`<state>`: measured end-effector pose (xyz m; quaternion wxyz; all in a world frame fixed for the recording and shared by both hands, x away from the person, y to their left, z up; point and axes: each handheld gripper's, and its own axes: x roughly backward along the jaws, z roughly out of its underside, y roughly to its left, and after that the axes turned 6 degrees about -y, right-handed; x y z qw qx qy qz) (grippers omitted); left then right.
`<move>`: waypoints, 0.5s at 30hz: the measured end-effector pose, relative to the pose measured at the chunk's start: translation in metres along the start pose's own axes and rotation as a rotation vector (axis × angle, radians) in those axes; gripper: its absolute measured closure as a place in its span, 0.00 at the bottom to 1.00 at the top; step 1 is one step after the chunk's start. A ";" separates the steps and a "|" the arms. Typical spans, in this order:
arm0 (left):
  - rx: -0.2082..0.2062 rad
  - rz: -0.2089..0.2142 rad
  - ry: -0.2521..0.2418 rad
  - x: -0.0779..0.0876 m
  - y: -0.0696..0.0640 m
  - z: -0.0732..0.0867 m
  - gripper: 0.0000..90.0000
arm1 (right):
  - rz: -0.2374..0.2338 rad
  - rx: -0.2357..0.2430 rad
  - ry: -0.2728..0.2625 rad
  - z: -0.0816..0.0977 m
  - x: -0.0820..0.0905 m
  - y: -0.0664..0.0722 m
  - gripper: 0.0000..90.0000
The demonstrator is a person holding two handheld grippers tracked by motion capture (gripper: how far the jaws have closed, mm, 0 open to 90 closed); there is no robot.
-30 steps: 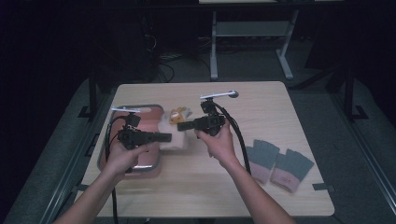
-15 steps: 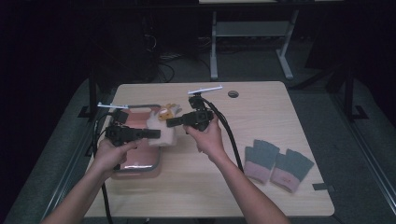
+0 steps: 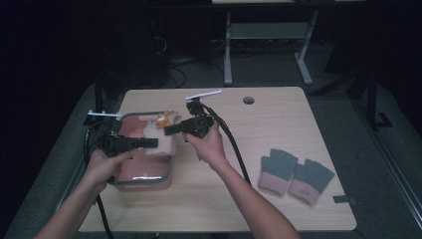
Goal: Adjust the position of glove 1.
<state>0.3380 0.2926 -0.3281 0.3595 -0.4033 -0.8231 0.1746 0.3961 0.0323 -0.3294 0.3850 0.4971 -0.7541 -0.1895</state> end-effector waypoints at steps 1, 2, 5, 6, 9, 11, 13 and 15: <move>0.001 -0.002 -0.001 0.001 0.001 0.000 0.74 | 0.000 0.000 0.000 0.000 0.000 0.000 0.91; 0.000 -0.004 -0.001 0.003 0.002 0.001 0.74 | -0.004 0.006 0.003 -0.001 -0.004 0.000 0.91; 0.004 -0.008 -0.001 0.007 0.006 0.001 0.74 | -0.010 0.000 0.007 -0.001 -0.010 0.002 0.91; 0.005 -0.010 0.000 0.008 0.007 0.001 0.74 | -0.010 0.000 0.007 -0.001 -0.010 0.002 0.91; 0.004 -0.015 0.000 0.013 0.009 0.000 0.74 | -0.018 -0.003 0.010 -0.003 -0.014 0.003 0.91; 0.003 -0.019 0.002 0.015 0.010 0.000 0.74 | -0.021 0.000 0.007 -0.003 -0.017 0.003 0.91; 0.009 -0.021 0.000 0.017 0.011 0.000 0.74 | -0.026 -0.006 0.009 -0.003 -0.020 0.004 0.91; 0.009 -0.024 0.001 0.018 0.013 0.001 0.74 | -0.027 -0.003 0.014 -0.004 -0.022 0.004 0.91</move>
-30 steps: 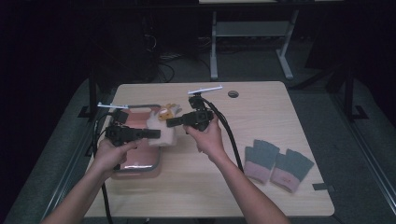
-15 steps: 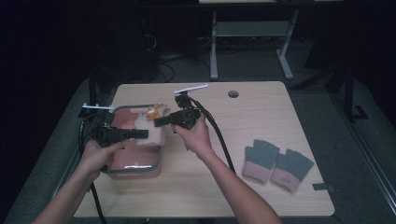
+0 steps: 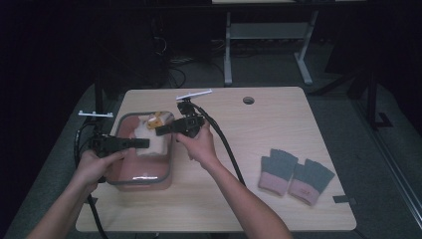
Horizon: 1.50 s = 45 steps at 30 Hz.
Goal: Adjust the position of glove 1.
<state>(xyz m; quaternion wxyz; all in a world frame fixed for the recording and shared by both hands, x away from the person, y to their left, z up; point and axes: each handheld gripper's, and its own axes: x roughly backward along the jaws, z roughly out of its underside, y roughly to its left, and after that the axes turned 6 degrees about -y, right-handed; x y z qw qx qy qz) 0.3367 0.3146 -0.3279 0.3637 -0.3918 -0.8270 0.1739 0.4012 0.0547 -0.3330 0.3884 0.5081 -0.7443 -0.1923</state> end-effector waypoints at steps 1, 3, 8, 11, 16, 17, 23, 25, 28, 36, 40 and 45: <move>0.005 0.000 0.000 0.001 0.001 0.000 0.74 | 0.000 -0.001 0.004 0.000 -0.003 0.000 0.91; 0.011 -0.004 0.004 0.002 0.004 0.002 0.74 | -0.003 -0.006 0.008 0.001 -0.006 -0.001 0.91; 0.026 -0.011 0.008 0.002 0.009 0.004 0.74 | -0.003 -0.015 0.011 0.002 -0.012 -0.003 0.91; 0.033 -0.016 0.014 0.003 0.013 0.005 0.74 | -0.007 -0.020 0.015 0.003 -0.017 -0.006 0.91; 0.045 -0.019 0.028 0.004 0.020 0.007 0.74 | -0.006 -0.030 0.026 0.005 -0.024 -0.008 0.91; 0.047 -0.022 0.028 0.004 0.021 0.007 0.74 | -0.007 -0.034 0.029 0.005 -0.026 -0.009 0.91; 0.061 -0.034 0.043 0.004 0.027 0.009 0.74 | -0.007 -0.038 0.038 0.008 -0.033 -0.013 0.90; 0.067 -0.038 0.045 0.003 0.030 0.011 0.74 | -0.003 -0.043 0.044 0.009 -0.037 -0.015 0.91; 0.084 -0.043 0.053 0.002 0.033 0.014 0.74 | -0.004 -0.053 0.044 0.011 -0.040 -0.018 0.91; 0.104 -0.062 0.086 -0.006 0.041 0.020 0.74 | 0.006 -0.076 0.066 0.020 -0.050 -0.029 0.90; 0.109 -0.073 0.099 -0.009 0.045 0.023 0.74 | 0.014 -0.084 0.078 0.023 -0.054 -0.033 0.90; 0.112 -0.089 0.122 -0.012 0.049 0.027 0.74 | 0.031 -0.088 0.103 0.028 -0.061 -0.039 0.90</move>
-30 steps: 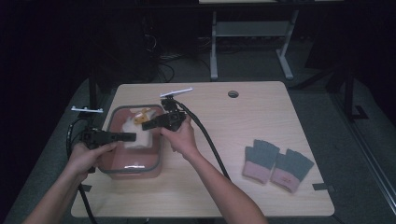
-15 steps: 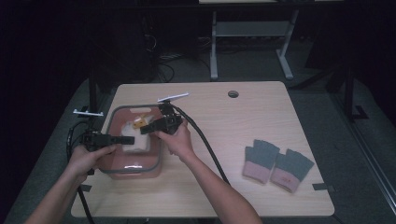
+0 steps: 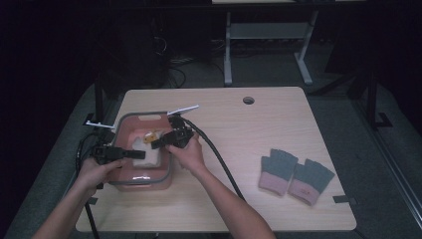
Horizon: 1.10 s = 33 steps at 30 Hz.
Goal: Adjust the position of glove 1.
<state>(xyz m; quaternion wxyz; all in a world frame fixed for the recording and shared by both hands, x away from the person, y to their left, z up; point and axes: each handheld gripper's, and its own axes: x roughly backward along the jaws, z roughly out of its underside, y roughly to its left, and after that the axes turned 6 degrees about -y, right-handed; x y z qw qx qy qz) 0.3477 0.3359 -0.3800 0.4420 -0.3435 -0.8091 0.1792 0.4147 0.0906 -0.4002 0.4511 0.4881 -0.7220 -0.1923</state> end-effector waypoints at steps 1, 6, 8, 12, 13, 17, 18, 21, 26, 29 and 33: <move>-0.001 -0.001 0.001 -0.001 0.001 0.001 0.74 | 0.000 0.000 0.000 0.000 0.000 0.000 0.90; 0.001 -0.016 0.010 -0.004 0.004 0.004 0.74 | 0.018 0.005 0.020 0.001 -0.004 -0.002 0.90; 0.003 -0.025 0.014 -0.005 0.004 0.005 0.74 | 0.024 0.016 0.028 0.002 -0.005 -0.002 0.90; 0.011 -0.039 0.013 -0.007 0.005 0.007 0.74 | 0.047 0.025 0.040 0.002 -0.006 -0.002 0.89; 0.012 -0.043 0.016 -0.007 0.006 0.008 0.74 | 0.052 0.027 0.041 0.002 -0.006 -0.002 0.89; 0.023 -0.058 0.018 -0.008 0.006 0.010 0.74 | 0.072 0.040 0.051 0.003 -0.006 -0.001 0.87; 0.025 -0.062 0.016 -0.009 0.006 0.010 0.74 | 0.079 0.042 0.056 0.003 -0.006 -0.001 0.86; 0.031 -0.076 0.014 -0.009 0.007 0.012 0.74 | 0.095 0.048 0.067 0.004 -0.005 0.001 0.85; 0.036 -0.106 0.024 -0.010 0.009 0.014 0.74 | 0.112 0.057 0.079 0.004 0.001 0.001 0.83; 0.028 -0.127 0.037 -0.013 0.009 0.015 0.74 | 0.122 0.066 0.084 0.004 0.005 0.003 0.82; 0.023 -0.159 0.060 -0.015 0.009 0.016 0.74 | 0.121 0.072 0.078 0.005 0.011 0.005 0.81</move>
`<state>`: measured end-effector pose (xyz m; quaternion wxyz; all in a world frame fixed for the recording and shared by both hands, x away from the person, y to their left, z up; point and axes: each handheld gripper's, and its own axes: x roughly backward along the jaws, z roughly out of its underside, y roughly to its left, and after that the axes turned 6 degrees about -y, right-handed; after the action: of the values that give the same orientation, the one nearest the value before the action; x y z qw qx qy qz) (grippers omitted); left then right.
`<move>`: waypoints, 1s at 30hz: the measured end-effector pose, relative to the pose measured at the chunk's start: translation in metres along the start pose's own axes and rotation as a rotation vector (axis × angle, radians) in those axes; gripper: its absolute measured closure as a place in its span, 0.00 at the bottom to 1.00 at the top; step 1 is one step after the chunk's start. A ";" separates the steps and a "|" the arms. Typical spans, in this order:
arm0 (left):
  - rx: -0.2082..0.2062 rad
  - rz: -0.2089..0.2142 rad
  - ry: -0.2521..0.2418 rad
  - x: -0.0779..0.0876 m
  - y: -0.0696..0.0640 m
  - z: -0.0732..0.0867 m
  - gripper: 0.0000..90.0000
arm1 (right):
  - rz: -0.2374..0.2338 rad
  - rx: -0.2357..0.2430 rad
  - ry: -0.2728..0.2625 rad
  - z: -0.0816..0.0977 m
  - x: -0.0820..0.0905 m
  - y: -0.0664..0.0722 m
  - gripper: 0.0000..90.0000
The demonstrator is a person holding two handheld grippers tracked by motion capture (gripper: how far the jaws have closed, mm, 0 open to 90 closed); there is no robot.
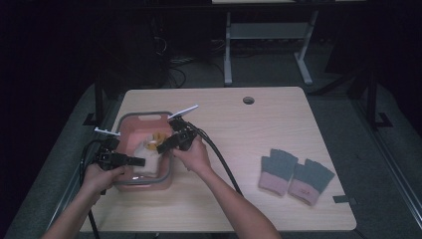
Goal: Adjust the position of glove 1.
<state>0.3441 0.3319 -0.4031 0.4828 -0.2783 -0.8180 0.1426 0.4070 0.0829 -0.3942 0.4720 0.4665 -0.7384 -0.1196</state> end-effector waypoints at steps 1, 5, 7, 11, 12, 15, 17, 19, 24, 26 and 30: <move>0.000 -0.007 0.007 -0.001 0.001 0.000 0.74 | -0.004 -0.005 -0.006 0.000 0.002 0.000 0.81; 0.012 -0.028 0.003 -0.001 0.001 0.001 0.71 | -0.007 0.004 -0.031 -0.002 0.011 0.000 0.81; 0.004 -0.037 0.003 0.002 0.001 -0.001 0.66 | -0.007 0.007 -0.037 -0.002 0.014 0.000 0.81; 0.002 -0.059 -0.025 0.010 -0.001 -0.006 0.61 | -0.015 0.008 -0.047 -0.002 0.017 0.000 0.81; -0.001 -0.062 -0.031 0.012 -0.001 -0.007 0.61 | -0.015 0.007 -0.047 -0.002 0.018 0.000 0.81; -0.004 -0.076 -0.058 0.017 -0.002 -0.009 0.63 | -0.021 0.004 -0.051 -0.001 0.020 0.000 0.80; -0.012 -0.079 -0.062 0.018 -0.004 -0.010 0.67 | -0.022 0.002 -0.053 0.000 0.021 -0.001 0.80; -0.027 -0.076 -0.052 0.014 -0.004 -0.009 0.71 | -0.026 0.003 -0.059 0.001 0.023 -0.002 0.80; -0.048 -0.115 0.013 -0.002 -0.006 -0.006 0.71 | -0.033 -0.002 -0.070 0.003 0.027 -0.004 0.80; -0.061 -0.133 0.045 -0.008 -0.008 -0.006 0.71 | -0.034 0.001 -0.072 0.003 0.029 -0.004 0.80; -0.066 -0.133 0.043 -0.008 -0.008 -0.007 0.70 | -0.037 0.000 -0.078 0.004 0.034 -0.004 0.79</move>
<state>0.3508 0.3205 -0.4014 0.4993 -0.2421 -0.8283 0.0770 0.4019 0.0526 -0.3794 0.4404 0.4752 -0.7475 -0.1465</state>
